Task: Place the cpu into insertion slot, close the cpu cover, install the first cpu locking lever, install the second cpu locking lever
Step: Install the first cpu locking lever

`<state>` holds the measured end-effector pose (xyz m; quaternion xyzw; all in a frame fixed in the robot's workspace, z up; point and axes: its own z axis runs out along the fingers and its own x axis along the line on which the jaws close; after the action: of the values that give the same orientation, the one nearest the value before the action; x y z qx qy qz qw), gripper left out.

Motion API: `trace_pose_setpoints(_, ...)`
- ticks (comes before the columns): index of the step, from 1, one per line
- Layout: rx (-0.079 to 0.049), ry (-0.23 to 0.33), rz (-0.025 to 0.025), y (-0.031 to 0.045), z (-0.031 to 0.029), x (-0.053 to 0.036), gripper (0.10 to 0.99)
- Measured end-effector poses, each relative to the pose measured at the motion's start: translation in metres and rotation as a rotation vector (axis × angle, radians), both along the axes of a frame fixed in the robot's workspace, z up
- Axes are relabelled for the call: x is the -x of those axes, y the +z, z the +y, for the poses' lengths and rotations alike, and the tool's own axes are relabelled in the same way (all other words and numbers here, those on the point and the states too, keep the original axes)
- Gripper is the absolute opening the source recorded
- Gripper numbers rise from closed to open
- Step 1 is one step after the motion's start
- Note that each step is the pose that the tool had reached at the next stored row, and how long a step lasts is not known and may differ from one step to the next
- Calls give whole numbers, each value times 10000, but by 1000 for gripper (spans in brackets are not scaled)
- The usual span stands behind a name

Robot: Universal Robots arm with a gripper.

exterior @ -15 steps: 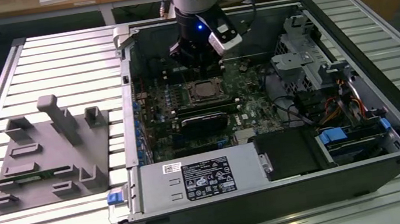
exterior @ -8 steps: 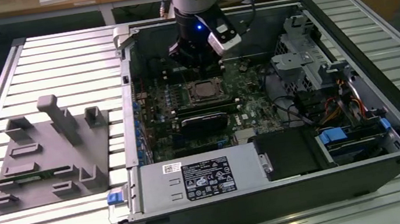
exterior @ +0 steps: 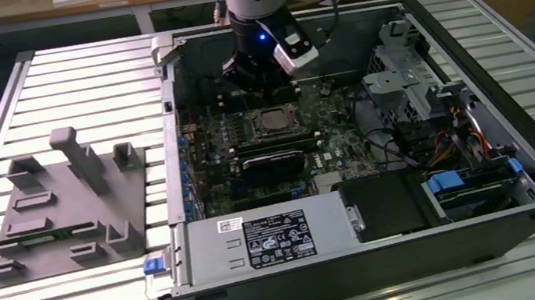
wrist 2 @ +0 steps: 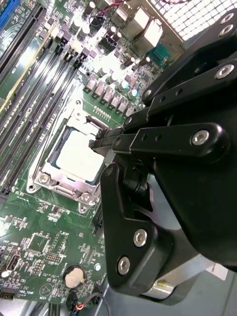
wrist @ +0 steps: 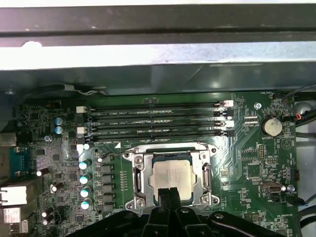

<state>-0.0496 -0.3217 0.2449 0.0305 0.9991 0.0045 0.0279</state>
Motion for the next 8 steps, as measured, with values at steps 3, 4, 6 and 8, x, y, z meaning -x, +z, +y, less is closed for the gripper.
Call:
trace_pose_setpoints(3, 1, 0, -3, 0, 0, 28, 106)
trace_pose_setpoints(4, 0, 0, -10, 0, 0, 100, 106)
trace_pose_setpoints(6, 0, 1, -12, 0, 0, 126, 106)
trace_pose_setpoints(8, 0, 0, -15, 0, 0, 153, 106)
